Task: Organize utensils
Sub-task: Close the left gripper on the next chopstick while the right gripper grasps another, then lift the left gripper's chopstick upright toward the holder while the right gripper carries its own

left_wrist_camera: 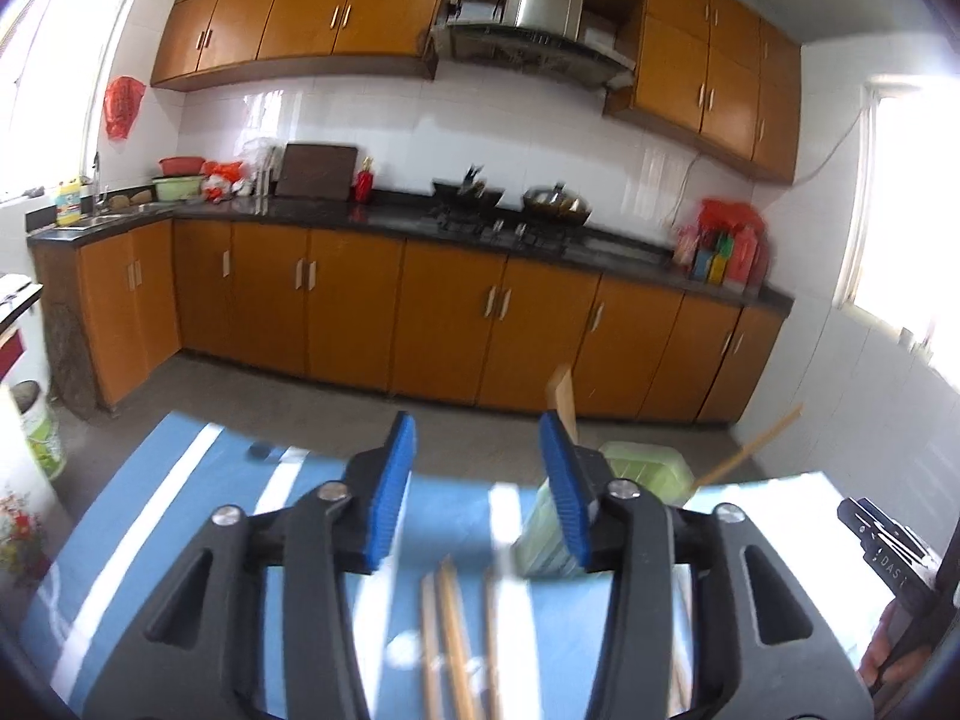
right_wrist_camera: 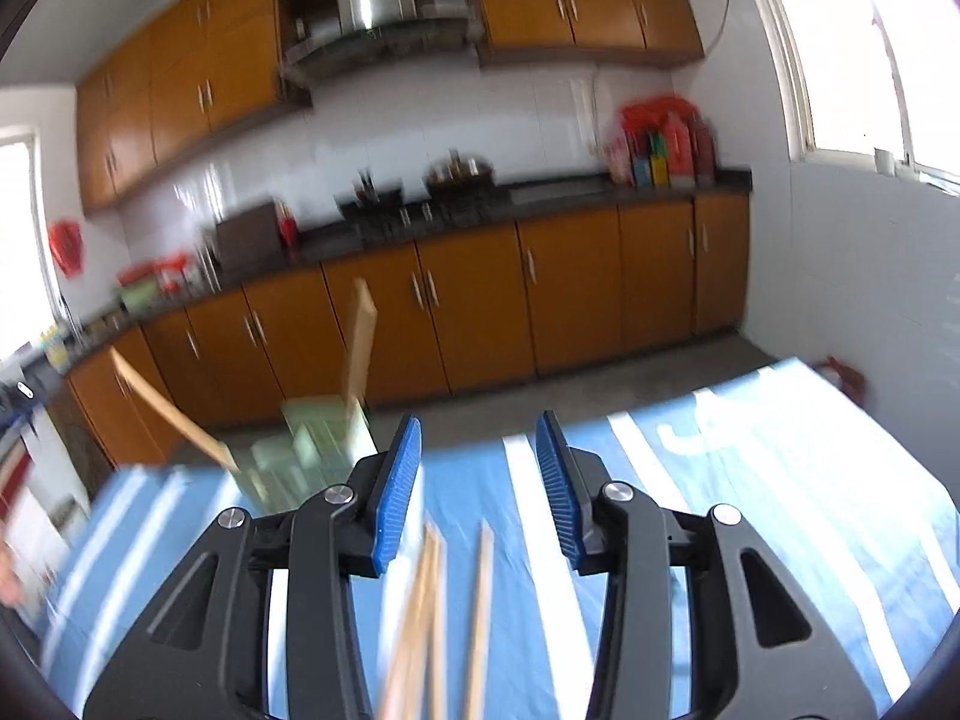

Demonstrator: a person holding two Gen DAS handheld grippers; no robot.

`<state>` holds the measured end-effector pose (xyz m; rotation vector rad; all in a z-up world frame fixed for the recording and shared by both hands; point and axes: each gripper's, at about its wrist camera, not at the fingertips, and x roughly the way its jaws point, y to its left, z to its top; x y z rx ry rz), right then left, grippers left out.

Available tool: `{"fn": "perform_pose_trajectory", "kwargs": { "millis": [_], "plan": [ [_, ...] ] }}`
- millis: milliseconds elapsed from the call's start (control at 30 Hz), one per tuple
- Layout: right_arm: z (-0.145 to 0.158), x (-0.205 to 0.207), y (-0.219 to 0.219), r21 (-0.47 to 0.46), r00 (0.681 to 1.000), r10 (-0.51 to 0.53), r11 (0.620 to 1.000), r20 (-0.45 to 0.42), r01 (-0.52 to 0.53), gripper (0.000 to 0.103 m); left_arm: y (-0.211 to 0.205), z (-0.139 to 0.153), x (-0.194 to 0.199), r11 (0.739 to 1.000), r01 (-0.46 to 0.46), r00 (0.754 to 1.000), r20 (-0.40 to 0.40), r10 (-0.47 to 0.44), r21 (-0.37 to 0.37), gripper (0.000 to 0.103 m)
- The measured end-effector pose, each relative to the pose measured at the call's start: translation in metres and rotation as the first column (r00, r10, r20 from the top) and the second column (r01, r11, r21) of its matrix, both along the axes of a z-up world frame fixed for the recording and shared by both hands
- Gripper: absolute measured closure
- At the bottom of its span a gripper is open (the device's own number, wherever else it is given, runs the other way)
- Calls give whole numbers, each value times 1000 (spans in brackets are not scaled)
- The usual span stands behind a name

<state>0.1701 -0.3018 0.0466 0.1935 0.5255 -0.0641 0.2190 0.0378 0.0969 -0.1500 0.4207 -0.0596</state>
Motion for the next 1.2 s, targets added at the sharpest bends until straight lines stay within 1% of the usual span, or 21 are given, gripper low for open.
{"fn": "perform_pose_trajectory", "kwargs": {
  "millis": [67,100,167,200,267,367,467,533,567,600,633,700,733,800,933,1033,1100,1200],
  "plan": [
    [-31,-2,-1,23,995,27,999,-92,-25,62,9,-22,-8,1000,-18,999,-50,19,21,55],
    [-50,-2,0,37,988,43,999,-146,-38,62,14,-37,-11,999,-18,996,-90,20,28,55],
    [-78,-2,8,53,974,72,997,-217,-61,71,22,-63,-15,999,-18,988,-150,24,38,55],
    [-90,-4,11,65,966,87,995,-243,-73,72,28,-80,-19,999,-20,982,-186,28,44,55],
    [-104,-8,19,79,957,110,993,-267,-92,75,33,-104,-25,998,-21,972,-232,34,58,55],
    [-119,-11,31,90,947,136,989,-291,-115,75,43,-138,-34,998,-24,953,-299,39,54,55],
    [-129,-9,39,79,936,150,988,-319,-132,75,48,-159,-43,998,-30,939,-341,45,50,55],
    [-138,-8,44,65,927,154,988,-341,-140,76,48,-168,-49,999,-28,933,-358,43,46,55],
    [-140,-8,44,58,925,151,988,-349,-140,81,46,-169,-51,999,-24,931,-363,37,41,55],
    [-143,-7,46,47,921,146,989,-360,-138,83,46,-171,-52,999,-19,929,-370,32,38,55],
    [-144,-7,47,30,926,134,991,-352,-132,86,44,-173,-54,999,-16,928,-372,30,40,55],
    [-144,-8,46,20,928,125,992,-352,-126,90,39,-172,-54,999,0,927,-375,16,42,55],
    [-143,-8,44,20,928,120,992,-352,-121,95,35,-171,-54,999,11,927,-376,6,43,55],
    [-143,-7,39,14,931,102,994,-352,-104,95,28,-171,-52,998,35,925,-379,-14,47,55],
    [-143,-7,20,-4,935,15,1000,-355,-18,95,13,-176,-49,994,77,917,-397,-42,72,55],
    [-143,-7,12,2,934,-4,1000,-357,5,95,2,-182,-48,989,113,907,-417,-63,98,64],
    [-144,-7,11,0,934,-5,1000,-356,5,95,-6,-187,-46,983,133,898,-434,-67,123,73],
    [-144,-8,11,-5,935,-5,1000,-354,3,95,-13,-194,-44,980,151,887,-456,-77,128,75]
  ]
}}
